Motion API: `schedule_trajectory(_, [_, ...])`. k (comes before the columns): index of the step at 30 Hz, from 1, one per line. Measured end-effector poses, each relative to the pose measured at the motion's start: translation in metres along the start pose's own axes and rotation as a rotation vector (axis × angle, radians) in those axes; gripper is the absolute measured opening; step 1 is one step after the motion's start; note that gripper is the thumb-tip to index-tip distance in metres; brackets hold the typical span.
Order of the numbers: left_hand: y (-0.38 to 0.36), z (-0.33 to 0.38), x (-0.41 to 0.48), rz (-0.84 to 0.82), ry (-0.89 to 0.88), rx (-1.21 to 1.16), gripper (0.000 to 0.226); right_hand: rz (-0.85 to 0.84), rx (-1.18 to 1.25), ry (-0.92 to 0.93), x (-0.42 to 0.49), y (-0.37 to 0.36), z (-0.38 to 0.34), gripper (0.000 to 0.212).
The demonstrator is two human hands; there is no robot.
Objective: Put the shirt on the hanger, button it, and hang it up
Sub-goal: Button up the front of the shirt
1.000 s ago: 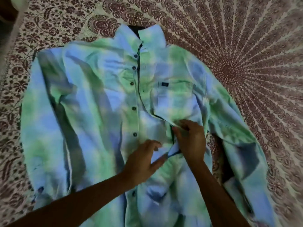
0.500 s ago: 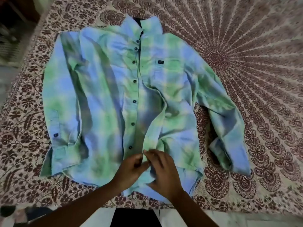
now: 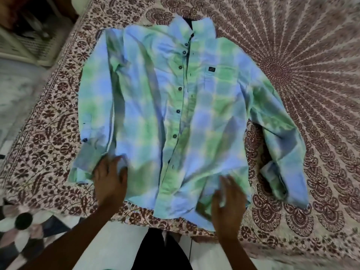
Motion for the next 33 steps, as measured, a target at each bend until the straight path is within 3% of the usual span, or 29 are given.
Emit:
schedule_trajectory(3, [0.004, -0.021, 0.002, 0.061, 0.194, 0.027, 0.066, -0.021, -0.106, -0.573, -0.018, 0.009, 0.061, 0.072])
schedule_trajectory(4, [0.005, -0.023, 0.002, 0.073, 0.23, 0.033, 0.069, -0.054, -0.079, -0.633, -0.022, 0.009, 0.068, 0.074])
schedule_trajectory(6, [0.005, -0.025, 0.004, 0.061, 0.271, 0.041, 0.072, -0.057, -0.013, -0.59, -0.02, 0.012, 0.071, 0.054])
schedule_trajectory(7, [0.007, -0.024, 0.007, 0.053, 0.272, 0.036, 0.071, -0.017, -0.001, -0.555, -0.019, 0.018, 0.07, 0.044])
schedule_trajectory(9, [0.015, -0.024, 0.015, 0.042, 0.29, -0.013, 0.06, 0.137, -0.013, -0.529, -0.026, 0.038, 0.073, 0.049])
schedule_trajectory(11, [0.028, -0.032, 0.028, 0.007, 0.361, -0.11, 0.041, 0.245, -0.036, -0.67, -0.048, 0.053, 0.085, 0.057])
schedule_trajectory(15, [0.05, -0.061, 0.045, 0.014, 0.385, -0.138, 0.028, 0.163, 0.027, -0.938, -0.078, 0.049, 0.108, 0.037])
schedule_trajectory(19, [0.05, -0.067, 0.042, 0.05, 0.436, -0.085, 0.025, 0.11, -0.144, -0.793, -0.056, 0.048, 0.095, 0.053])
schedule_trajectory(23, [0.037, -0.061, 0.016, 0.118, 0.481, -0.037, 0.048, -0.13, -0.34, -0.264, -0.034, 0.023, 0.067, 0.05])
schedule_trajectory(25, [0.035, -0.065, 0.009, 0.058, 0.552, -0.096, 0.052, -0.113, -0.347, -0.113, -0.032, 0.022, 0.067, 0.036])
schedule_trajectory(29, [0.049, -0.079, 0.01, 0.1, 0.487, -0.102, 0.056, 0.027, -0.276, -0.105, -0.038, 0.048, 0.089, 0.033])
schedule_trajectory(33, [0.041, -0.116, 0.017, 0.003, 0.606, -0.074, 0.064, -0.159, -0.35, -0.139, -0.049, 0.048, 0.101, 0.032])
Point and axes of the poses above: each hand's wrist, its own x-axis towards the middle knuckle, its own y-axis out of the back of the hand, z = x × y, the point moved 6 cm from there along x, towards the middle knuckle, and after that the axes turned 14 degrees about y, right-handed, at the moved point
